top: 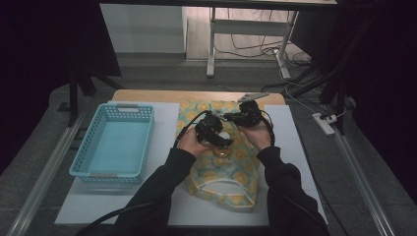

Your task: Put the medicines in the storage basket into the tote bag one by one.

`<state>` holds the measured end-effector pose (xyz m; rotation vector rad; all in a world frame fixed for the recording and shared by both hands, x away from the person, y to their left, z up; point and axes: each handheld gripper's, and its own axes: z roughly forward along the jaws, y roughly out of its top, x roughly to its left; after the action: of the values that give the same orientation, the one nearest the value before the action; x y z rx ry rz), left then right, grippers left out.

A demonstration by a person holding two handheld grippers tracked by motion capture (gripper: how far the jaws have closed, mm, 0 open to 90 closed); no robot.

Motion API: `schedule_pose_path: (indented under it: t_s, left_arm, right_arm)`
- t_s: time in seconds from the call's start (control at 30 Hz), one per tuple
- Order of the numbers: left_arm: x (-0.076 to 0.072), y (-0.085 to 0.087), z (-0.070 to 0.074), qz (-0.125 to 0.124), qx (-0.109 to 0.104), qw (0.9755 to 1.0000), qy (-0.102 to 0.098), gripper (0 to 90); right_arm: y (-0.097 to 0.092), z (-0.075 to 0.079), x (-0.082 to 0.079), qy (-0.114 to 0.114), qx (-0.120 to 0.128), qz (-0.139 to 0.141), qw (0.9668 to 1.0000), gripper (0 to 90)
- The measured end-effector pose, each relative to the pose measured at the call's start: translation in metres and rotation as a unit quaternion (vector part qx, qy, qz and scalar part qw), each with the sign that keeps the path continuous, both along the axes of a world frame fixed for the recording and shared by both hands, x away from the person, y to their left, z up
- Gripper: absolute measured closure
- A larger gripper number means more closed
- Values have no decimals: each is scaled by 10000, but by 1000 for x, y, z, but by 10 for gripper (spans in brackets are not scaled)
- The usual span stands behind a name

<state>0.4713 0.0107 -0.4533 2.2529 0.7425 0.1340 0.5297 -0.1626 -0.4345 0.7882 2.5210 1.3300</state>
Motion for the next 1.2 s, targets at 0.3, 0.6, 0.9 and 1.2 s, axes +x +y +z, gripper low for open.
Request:
schedule_pose_path:
  t_s: [0.3,0.6,0.9,1.2]
  left_arm:
    - [-17,9,13,-109,-199,9997,-45,128]
    - [-32,23,16,-197,-621,9979,-11,3]
    - [-52,32,20,-267,-717,9970,-147,0]
    - [-71,35,19,-489,-749,9959,-154,0]
  right_arm:
    - [-1,1,-1,-6,-12,9,10000,900]
    - [-1,0,-2,26,6,8,10000,900]
    - [0,0,-4,50,23,26,10000,900]
    - [0,0,-4,65,25,49,10000,900]
